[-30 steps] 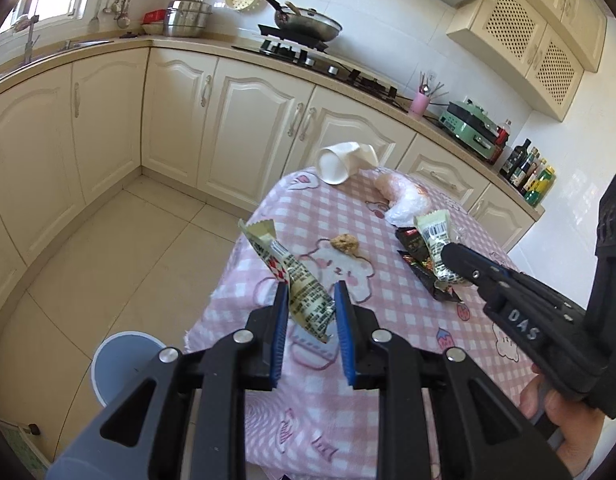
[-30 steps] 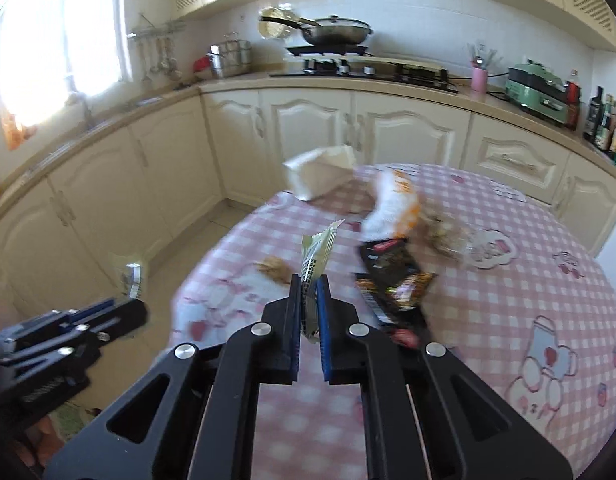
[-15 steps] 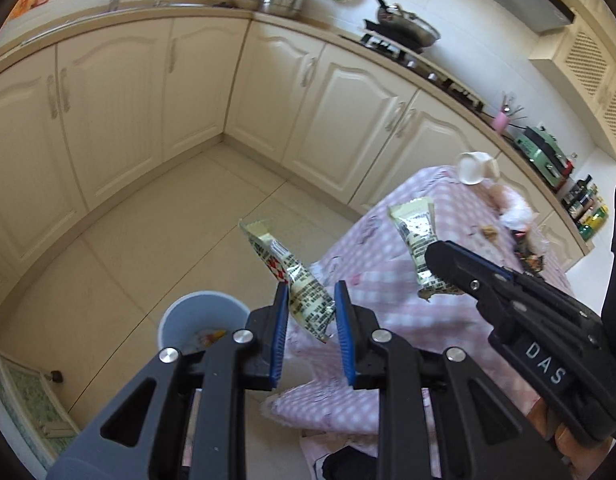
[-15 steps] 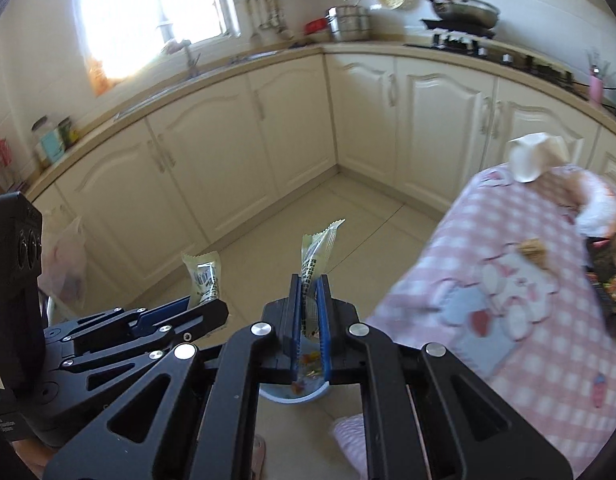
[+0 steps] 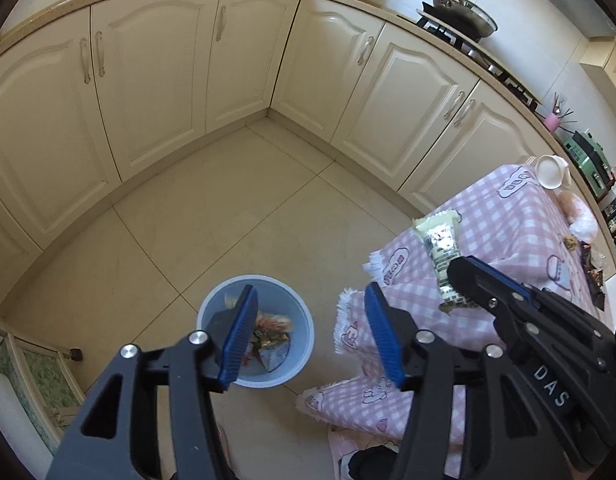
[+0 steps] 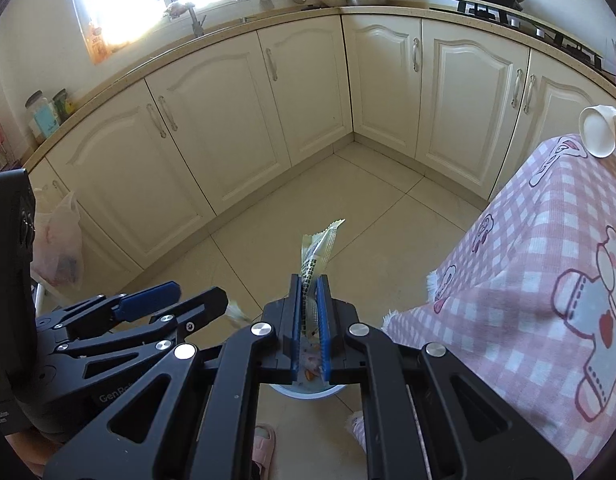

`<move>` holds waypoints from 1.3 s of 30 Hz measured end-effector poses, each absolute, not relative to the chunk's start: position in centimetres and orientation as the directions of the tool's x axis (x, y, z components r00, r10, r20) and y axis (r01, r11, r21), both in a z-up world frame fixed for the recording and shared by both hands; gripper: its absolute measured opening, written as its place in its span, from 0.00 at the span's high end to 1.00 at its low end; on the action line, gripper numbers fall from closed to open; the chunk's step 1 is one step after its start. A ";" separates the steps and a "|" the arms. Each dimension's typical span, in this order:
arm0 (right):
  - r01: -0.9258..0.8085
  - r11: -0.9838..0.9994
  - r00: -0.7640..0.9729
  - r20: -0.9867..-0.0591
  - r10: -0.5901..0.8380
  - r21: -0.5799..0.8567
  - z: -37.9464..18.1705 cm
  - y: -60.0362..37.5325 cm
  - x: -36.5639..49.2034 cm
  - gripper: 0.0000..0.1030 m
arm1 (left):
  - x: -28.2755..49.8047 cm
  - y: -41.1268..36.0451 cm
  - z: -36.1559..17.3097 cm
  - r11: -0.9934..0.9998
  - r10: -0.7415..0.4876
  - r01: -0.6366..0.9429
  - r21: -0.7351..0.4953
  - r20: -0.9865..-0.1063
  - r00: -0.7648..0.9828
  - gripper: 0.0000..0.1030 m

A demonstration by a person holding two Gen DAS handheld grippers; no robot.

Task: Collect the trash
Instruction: 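Carry both wrappers over the blue bucket and open both tools, then move both tools back over the table toward the cookie and black wrappers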

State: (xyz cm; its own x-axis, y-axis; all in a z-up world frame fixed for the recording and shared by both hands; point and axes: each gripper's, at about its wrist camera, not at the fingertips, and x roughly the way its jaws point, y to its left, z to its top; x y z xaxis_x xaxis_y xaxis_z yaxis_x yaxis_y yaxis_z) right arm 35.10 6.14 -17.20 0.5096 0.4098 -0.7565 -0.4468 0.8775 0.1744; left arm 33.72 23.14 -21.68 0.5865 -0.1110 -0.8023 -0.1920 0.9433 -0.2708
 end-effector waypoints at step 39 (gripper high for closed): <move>-0.474 0.867 0.524 -0.742 0.418 0.154 -16.9 9.4 35.4 0.43 | 30.4 29.3 -20.6 0.876 0.002 -0.385 -0.292 -0.794 0.607 0.28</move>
